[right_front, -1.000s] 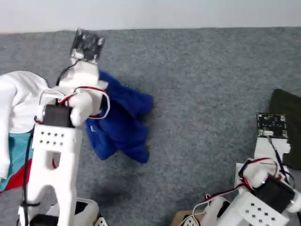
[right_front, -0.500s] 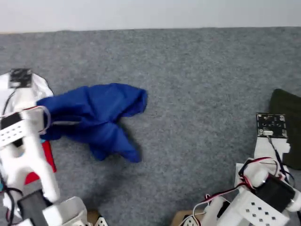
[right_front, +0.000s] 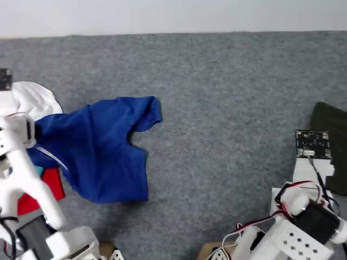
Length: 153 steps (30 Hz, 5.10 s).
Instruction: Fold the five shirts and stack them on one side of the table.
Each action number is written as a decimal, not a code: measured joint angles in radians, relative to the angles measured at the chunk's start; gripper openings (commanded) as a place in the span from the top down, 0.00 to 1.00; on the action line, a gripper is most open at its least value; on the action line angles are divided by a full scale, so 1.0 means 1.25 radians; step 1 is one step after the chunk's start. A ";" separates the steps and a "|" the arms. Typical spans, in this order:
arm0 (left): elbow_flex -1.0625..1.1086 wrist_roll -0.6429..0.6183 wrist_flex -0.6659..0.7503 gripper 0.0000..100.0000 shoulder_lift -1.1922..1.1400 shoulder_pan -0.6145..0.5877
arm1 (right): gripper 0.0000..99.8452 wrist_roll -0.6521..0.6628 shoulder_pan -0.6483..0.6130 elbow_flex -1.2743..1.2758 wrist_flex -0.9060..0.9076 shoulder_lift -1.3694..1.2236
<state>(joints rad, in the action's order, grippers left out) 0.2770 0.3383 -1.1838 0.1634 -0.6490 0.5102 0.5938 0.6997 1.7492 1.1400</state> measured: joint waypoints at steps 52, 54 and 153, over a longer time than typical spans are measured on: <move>0.513 0.081 -0.025 0.77 0.076 0.725 | 0.99 0.001 0.000 0.099 -0.037 -0.006; 0.513 0.081 -0.015 0.77 0.031 0.725 | 0.99 0.001 0.000 0.099 -0.037 -0.006; 0.086 0.239 -0.438 1.00 0.450 -0.242 | 0.73 0.360 -1.046 -0.631 -0.403 -1.205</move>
<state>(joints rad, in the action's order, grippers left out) 0.3844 0.6375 -1.7315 0.7265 -0.9513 0.9597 -0.7135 -0.0890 1.2459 -0.3667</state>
